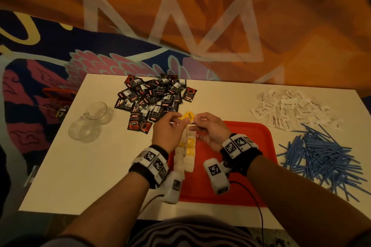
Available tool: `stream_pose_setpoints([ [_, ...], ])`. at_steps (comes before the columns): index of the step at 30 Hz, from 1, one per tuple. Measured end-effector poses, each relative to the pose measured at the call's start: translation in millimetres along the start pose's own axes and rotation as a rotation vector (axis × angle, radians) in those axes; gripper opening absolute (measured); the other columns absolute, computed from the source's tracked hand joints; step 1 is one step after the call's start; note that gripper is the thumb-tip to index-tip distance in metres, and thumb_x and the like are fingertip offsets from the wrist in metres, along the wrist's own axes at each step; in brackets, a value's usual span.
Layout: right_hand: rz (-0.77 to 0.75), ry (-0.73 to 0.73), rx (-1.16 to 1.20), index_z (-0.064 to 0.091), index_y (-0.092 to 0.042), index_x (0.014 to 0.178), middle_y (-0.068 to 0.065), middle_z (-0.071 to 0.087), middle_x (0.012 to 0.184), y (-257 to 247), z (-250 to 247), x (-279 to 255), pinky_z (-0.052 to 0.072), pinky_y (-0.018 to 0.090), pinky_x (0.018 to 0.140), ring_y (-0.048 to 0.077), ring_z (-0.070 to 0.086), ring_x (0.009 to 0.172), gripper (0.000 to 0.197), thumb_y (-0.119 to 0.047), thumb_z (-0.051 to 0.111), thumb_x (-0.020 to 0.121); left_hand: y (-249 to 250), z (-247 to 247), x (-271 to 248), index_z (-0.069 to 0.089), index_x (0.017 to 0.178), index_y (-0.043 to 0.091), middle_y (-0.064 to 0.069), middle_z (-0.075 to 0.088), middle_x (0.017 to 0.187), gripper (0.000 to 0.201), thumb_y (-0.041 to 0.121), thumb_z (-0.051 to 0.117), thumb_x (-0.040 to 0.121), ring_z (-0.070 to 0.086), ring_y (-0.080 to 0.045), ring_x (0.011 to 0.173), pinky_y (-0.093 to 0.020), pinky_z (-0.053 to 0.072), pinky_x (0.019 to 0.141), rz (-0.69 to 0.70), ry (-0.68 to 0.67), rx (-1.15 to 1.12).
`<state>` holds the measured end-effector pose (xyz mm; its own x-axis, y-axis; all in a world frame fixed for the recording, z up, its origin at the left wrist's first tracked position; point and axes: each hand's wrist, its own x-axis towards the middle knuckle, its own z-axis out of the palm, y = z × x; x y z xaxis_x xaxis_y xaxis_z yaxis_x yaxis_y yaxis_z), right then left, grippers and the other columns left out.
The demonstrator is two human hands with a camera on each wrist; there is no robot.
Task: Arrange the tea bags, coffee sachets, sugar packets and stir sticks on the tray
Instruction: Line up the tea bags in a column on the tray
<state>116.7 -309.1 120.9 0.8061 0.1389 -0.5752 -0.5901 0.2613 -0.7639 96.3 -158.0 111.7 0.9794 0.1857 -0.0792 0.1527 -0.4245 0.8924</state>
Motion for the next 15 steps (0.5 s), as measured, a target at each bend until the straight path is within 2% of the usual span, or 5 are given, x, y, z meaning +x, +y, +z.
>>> stream_pose_setpoints([
  [2, -0.006, -0.018, 0.015, 0.058, -0.012, 0.09, 0.005, 0.067, 0.079, 0.9, 0.3, 0.5, 0.047, 0.025, 0.052, 0.016, 0.067, 0.073, 0.008, -0.005, 0.059, 0.094, 3.9, 2.6, 2.4, 0.069, 0.099, 0.011, 0.003, 0.069, 0.077, 0.015, 0.021, 0.073, 0.089, 0.066, -0.009, 0.068, -0.025, 0.053, 0.072, -0.274, 0.009, -0.326],
  [4, -0.009, -0.032, 0.021, 0.057, -0.013, 0.089, 0.003, 0.067, 0.075, 1.4, 0.5, -0.7, 0.046, 0.025, 0.053, 0.016, 0.067, 0.073, 0.01, -0.004, 0.059, 0.094, 6.9, 1.7, 4.5, 0.07, 0.09, 0.011, -0.001, 0.071, 0.074, 0.002, 0.011, 0.071, 0.089, 0.066, -0.012, 0.068, -0.034, 0.054, 0.074, -0.339, -0.025, -0.471],
  [7, -0.011, -0.059, 0.041, 0.056, -0.013, 0.086, 0.001, 0.068, 0.073, 1.2, -1.2, -3.2, 0.047, 0.027, 0.055, 0.017, 0.067, 0.076, 0.013, -0.003, 0.059, 0.093, 8.7, -2.6, 8.7, 0.07, 0.085, 0.015, -0.005, 0.072, 0.082, 0.007, 0.009, 0.07, 0.09, 0.068, -0.017, 0.076, -0.041, 0.059, 0.08, -0.264, -0.064, -0.372],
  [10, 0.017, -0.035, -0.027, 0.057, -0.014, 0.084, 0.008, 0.071, 0.093, 0.9, -5.1, -1.9, 0.048, 0.03, 0.059, 0.018, 0.065, 0.082, 0.015, -0.002, 0.061, 0.09, 6.6, -8.7, 16.5, 0.065, 0.082, 0.021, -0.011, 0.071, 0.091, 0.014, 0.011, 0.068, 0.092, 0.069, -0.025, 0.087, -0.046, 0.059, 0.083, -0.153, -0.07, -0.234],
  [15, -0.245, 0.127, -0.656, 0.056, -0.028, 0.109, -0.004, 0.054, 0.126, -0.1, -14.1, 3.4, 0.048, 0.03, 0.075, 0.013, 0.058, 0.094, 0.038, -0.019, 0.078, 0.079, 12.4, -23.7, 24.7, 0.065, 0.089, 0.015, 0.004, 0.066, 0.086, 0.008, 0.009, 0.062, 0.094, 0.061, -0.015, 0.079, -0.027, 0.046, 0.075, 0.272, -0.228, 0.308],
])
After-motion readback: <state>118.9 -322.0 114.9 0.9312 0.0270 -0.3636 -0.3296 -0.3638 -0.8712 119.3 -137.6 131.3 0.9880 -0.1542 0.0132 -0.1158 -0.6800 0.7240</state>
